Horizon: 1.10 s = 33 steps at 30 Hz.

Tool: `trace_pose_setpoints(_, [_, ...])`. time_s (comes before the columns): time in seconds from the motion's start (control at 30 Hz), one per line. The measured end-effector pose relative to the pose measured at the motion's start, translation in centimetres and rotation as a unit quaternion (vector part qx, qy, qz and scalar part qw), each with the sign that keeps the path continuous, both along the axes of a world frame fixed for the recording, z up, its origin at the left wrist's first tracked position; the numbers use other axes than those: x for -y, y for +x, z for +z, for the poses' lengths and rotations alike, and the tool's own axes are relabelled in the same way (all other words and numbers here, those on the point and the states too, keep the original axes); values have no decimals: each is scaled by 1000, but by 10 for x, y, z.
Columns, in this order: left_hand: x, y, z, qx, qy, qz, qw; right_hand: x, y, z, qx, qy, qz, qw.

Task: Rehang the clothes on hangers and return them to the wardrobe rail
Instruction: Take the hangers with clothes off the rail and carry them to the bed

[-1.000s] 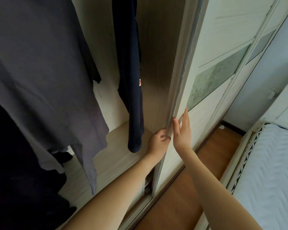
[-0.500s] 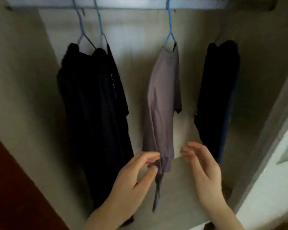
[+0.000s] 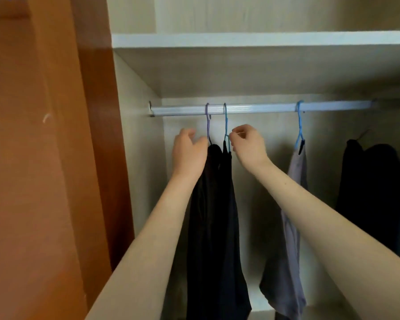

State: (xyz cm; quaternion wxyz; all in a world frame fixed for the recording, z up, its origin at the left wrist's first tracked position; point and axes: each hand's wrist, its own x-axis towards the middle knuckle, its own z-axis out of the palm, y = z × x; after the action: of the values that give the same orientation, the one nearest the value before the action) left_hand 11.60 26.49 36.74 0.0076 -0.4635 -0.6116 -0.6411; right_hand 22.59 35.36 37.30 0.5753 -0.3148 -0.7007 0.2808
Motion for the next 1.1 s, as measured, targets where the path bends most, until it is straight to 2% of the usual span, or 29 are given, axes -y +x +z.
trace_pose_setpoints(0.07, [-24,-4,12,46,-70,-7,996,-13,-15,7,27,-89,4,996])
trace_pose_setpoints(0.13, [-44,-9,20,92,-121,-28,988,-18,-25,11,-13,-196,51,979])
trace_pose_setpoints(0.2, [-57,-16,25,148,-132,-75,977,-21,-32,14,-86,-262,88,957])
trace_pose_setpoints(0.27, [-68,-23,24,207,-132,-119,962,-24,-33,19,-94,-286,80,950])
trace_pose_setpoints(0.37, [-86,-28,19,281,-138,-183,932,-28,-25,25,-43,-256,65,964])
trace_pose_setpoints(0.43, [-96,-28,15,286,-138,-187,930,-29,-21,25,-19,-239,51,970])
trace_pose_setpoints(0.57, [-91,-23,19,228,-132,-142,954,-37,-20,23,-62,-239,22,969])
trace_pose_setpoints(0.63, [-90,-24,23,198,-120,-137,963,-39,-18,27,-46,-223,30,973])
trace_pose_setpoints(0.83, [-89,-20,46,165,-73,-134,974,-45,-11,42,-93,-180,25,979])
trace_pose_setpoints(0.9, [-82,-14,48,169,-60,-137,974,-40,-6,42,-115,-178,38,977])
trace_pose_setpoints(1.0, [-57,0,37,206,-39,-182,961,-22,5,32,-142,-183,41,972])
trace_pose_setpoints(1.1, [-21,22,14,206,-29,-224,952,5,22,11,-164,-184,66,967])
